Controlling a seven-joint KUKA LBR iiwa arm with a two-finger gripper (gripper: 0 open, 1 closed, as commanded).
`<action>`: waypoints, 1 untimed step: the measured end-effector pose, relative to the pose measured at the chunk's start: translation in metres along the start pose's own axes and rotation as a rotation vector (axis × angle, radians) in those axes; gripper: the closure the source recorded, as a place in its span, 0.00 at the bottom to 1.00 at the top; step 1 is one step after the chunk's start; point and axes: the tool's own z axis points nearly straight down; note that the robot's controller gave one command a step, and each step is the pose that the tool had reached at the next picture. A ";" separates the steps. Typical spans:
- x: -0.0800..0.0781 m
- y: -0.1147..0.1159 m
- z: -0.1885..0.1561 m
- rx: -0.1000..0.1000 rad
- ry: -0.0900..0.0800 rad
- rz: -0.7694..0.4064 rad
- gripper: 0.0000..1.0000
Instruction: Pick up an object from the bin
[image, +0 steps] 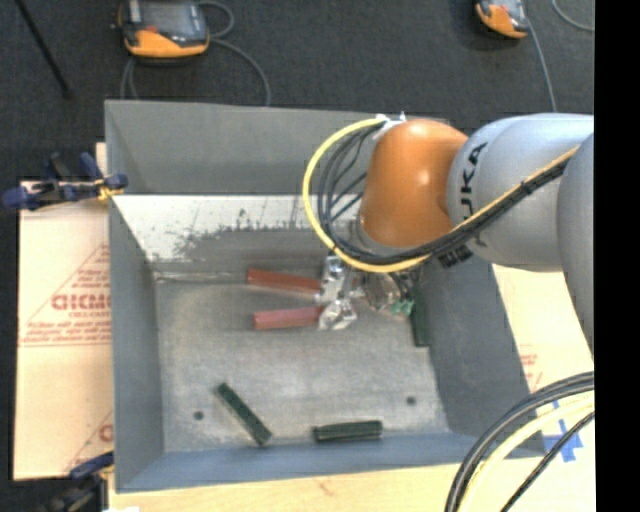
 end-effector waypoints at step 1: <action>-0.001 0.000 -0.011 0.001 -0.004 0.000 1.00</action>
Offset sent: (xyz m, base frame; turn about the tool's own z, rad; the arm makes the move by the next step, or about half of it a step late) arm -0.0002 -0.0001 0.0445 0.0000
